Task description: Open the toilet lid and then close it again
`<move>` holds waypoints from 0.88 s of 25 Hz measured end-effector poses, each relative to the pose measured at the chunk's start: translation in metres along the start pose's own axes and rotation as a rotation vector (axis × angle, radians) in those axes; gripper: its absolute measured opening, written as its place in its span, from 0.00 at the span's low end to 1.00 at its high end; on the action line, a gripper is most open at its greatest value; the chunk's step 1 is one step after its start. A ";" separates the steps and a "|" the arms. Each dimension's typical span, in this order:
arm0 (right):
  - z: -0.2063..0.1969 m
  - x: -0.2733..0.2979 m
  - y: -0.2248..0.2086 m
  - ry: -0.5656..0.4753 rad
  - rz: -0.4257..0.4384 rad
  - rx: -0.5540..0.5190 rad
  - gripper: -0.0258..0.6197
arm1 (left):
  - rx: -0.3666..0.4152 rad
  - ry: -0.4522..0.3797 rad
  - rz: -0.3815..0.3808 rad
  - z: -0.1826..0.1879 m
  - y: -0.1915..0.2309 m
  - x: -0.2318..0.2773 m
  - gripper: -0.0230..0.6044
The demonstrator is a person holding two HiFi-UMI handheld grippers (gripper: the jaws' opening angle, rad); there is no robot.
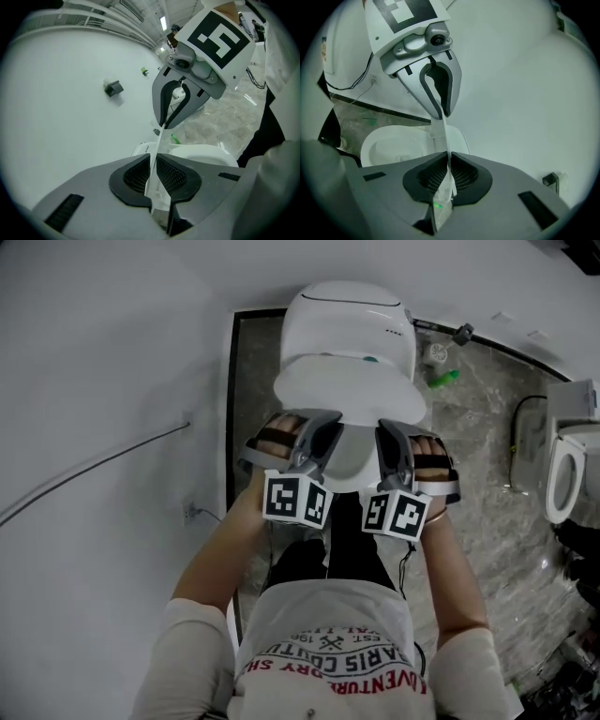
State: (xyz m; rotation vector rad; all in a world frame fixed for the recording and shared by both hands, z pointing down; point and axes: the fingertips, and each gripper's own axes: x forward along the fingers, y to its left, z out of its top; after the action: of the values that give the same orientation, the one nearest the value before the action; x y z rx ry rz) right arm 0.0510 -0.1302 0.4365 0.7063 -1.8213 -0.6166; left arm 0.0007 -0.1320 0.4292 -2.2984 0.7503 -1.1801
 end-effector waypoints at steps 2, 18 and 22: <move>0.001 0.006 -0.017 -0.010 0.022 -0.009 0.09 | 0.017 0.002 -0.021 0.002 0.016 0.007 0.11; 0.002 0.066 -0.127 -0.022 0.139 0.002 0.09 | 0.001 0.010 -0.040 0.007 0.132 0.063 0.12; 0.001 0.085 -0.153 -0.003 0.106 0.016 0.09 | 0.000 -0.014 -0.056 0.007 0.160 0.080 0.12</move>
State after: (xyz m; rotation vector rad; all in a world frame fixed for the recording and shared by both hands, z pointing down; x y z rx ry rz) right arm 0.0535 -0.2973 0.3840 0.6150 -1.8557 -0.5341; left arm 0.0037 -0.3025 0.3761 -2.3394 0.6845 -1.1873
